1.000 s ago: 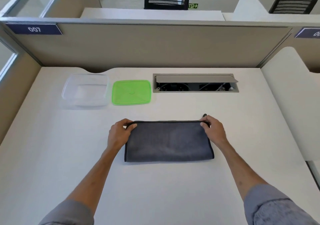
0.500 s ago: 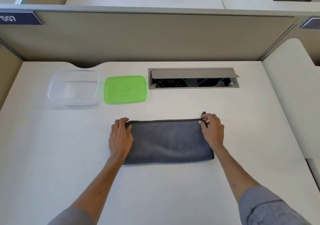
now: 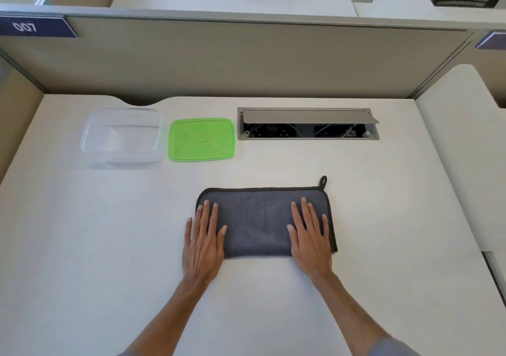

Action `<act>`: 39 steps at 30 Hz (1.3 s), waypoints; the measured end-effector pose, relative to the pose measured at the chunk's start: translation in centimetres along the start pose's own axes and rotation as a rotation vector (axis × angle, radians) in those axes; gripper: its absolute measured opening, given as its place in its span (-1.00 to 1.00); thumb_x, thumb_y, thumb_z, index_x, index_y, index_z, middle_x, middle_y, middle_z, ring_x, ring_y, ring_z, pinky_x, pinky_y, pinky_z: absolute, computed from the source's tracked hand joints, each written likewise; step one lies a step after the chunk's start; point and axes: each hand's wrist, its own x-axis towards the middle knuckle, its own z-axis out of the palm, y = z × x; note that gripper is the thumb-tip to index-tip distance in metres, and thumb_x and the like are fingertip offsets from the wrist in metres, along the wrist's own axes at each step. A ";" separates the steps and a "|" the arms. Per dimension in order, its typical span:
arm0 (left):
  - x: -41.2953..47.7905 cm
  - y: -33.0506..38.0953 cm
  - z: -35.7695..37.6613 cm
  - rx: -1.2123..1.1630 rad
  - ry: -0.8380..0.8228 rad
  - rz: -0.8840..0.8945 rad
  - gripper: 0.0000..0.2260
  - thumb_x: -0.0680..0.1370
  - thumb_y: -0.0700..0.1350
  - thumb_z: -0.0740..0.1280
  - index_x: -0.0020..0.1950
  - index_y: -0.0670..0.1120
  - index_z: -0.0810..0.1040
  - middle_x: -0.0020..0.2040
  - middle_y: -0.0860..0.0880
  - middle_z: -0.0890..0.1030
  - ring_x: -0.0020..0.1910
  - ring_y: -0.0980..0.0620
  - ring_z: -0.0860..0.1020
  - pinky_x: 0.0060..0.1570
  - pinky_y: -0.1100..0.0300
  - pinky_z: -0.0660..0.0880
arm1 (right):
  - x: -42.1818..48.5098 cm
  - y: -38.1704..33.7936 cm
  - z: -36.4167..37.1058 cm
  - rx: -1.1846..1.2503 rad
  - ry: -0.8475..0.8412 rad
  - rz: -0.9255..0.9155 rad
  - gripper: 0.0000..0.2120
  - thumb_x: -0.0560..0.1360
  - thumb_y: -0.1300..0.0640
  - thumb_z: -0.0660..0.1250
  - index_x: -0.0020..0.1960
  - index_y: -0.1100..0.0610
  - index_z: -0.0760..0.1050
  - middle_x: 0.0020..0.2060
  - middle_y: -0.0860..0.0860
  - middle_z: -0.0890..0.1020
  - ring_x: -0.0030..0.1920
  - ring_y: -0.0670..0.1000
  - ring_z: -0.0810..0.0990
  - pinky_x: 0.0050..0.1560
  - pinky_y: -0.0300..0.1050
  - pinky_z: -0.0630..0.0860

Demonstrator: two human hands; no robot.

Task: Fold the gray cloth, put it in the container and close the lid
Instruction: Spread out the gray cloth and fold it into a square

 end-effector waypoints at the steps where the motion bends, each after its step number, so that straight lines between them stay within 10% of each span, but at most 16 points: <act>1: -0.2 -0.6 0.1 0.014 -0.008 0.009 -0.42 0.80 0.10 0.06 0.81 -0.04 0.12 0.82 -0.06 0.12 0.80 -0.07 0.16 0.73 -0.19 0.24 | -0.1 0.4 0.0 -0.011 -0.007 -0.005 -0.40 0.81 -0.09 -0.01 0.81 -0.03 -0.05 0.81 -0.03 -0.05 0.80 0.01 -0.04 0.77 0.23 -0.02; 13: -0.3 -2.0 -0.6 0.066 -0.032 0.074 -0.43 0.80 0.12 -0.01 0.82 0.00 0.10 0.83 -0.03 0.11 0.80 -0.06 0.16 0.73 -0.19 0.22 | 0.1 1.4 -1.4 -0.043 -0.062 -0.069 -0.40 0.82 -0.10 -0.06 0.80 -0.08 -0.16 0.80 -0.07 -0.16 0.80 -0.04 -0.12 0.78 0.16 -0.05; 18: -0.3 -1.4 -1.0 0.079 -0.012 0.068 -0.41 0.80 0.11 0.07 0.81 -0.06 0.14 0.82 -0.06 0.14 0.79 -0.09 0.18 0.73 -0.21 0.22 | -0.9 1.5 -2.6 0.173 0.077 0.166 -0.37 0.78 -0.07 0.17 0.79 0.02 0.08 0.78 -0.01 0.15 0.76 0.01 0.16 0.75 0.18 0.12; 22: 0.0 0.3 -1.5 0.031 0.036 0.098 -0.41 0.79 0.10 0.16 0.79 -0.10 0.20 0.80 -0.08 0.19 0.79 -0.09 0.20 0.73 -0.21 0.23 | -1.7 2.4 -3.5 0.293 0.174 0.575 -0.42 0.68 -0.03 0.36 0.62 0.16 0.35 0.41 0.20 0.58 0.41 0.27 0.55 0.33 0.28 0.51; 29: -2.2 5.4 -0.5 -0.051 -0.032 0.376 -0.41 0.82 0.11 0.12 0.82 -0.02 0.08 0.83 0.01 0.08 0.82 0.00 0.07 0.75 -0.15 0.17 | -1.8 3.0 -4.7 0.602 -0.051 0.920 -0.38 0.56 -0.22 0.50 0.35 0.24 0.49 0.24 0.20 0.63 0.29 0.32 0.62 0.25 0.19 0.55; 34: -4.3 7.1 0.5 -0.011 -0.125 0.473 -0.40 0.83 0.16 0.03 0.83 -0.04 0.02 0.84 0.00 0.02 0.82 0.00 0.06 0.72 -0.10 0.08 | -1.6 3.4 -5.5 0.904 -0.051 1.000 -0.52 0.50 -0.03 0.61 -0.33 0.16 0.41 -0.34 0.10 0.54 -0.31 0.15 0.49 -0.11 0.06 0.48; 39: -4.9 6.8 0.8 0.019 -0.193 0.466 -0.35 0.81 0.24 -0.03 0.82 -0.09 0.03 0.83 -0.04 0.03 0.81 -0.03 0.06 0.72 -0.11 -0.01 | -2.0 2.7 -6.5 1.131 -0.023 0.924 -0.78 0.53 0.18 0.59 -0.01 0.29 0.60 0.04 0.23 0.74 -0.02 0.22 0.68 0.15 0.16 0.70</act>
